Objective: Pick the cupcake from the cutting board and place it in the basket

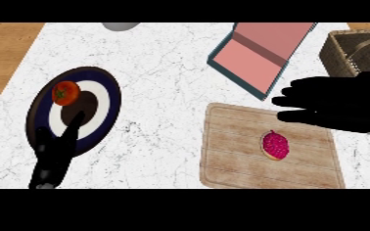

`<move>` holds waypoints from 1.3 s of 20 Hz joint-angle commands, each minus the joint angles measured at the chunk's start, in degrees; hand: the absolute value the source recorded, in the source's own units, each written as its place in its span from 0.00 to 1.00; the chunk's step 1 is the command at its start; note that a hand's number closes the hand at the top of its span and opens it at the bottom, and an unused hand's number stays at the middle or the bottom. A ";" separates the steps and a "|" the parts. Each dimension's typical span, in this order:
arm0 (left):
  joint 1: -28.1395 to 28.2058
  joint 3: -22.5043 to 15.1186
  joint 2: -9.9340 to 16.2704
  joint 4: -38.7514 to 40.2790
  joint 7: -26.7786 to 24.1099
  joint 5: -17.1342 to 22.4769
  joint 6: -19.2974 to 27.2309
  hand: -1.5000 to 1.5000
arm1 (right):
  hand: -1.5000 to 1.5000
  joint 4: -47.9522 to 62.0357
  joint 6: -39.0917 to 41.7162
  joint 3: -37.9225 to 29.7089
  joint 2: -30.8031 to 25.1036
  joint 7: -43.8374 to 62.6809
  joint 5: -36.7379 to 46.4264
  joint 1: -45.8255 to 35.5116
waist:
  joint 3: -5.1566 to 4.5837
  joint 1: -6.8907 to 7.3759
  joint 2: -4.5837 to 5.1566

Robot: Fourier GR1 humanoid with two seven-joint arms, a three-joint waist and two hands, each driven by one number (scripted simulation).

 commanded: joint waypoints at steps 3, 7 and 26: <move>0.57 0.02 -1.28 3.53 1.46 0.31 -1.30 0.50 | 0.00 1.87 -4.45 2.88 0.31 -12.82 12.73 6.11 | -0.62 -0.39 0.43; 0.07 -0.51 -2.12 3.63 2.52 0.29 -2.12 0.50 | 0.00 4.32 -6.94 9.71 3.53 -10.51 18.48 3.73 | -0.70 0.05 0.47; 4.14 1.02 -4.15 1.82 1.20 -2.30 -2.63 0.50 | 0.00 15.50 -20.49 15.22 10.43 -19.80 31.82 10.28 | -0.73 -0.28 0.23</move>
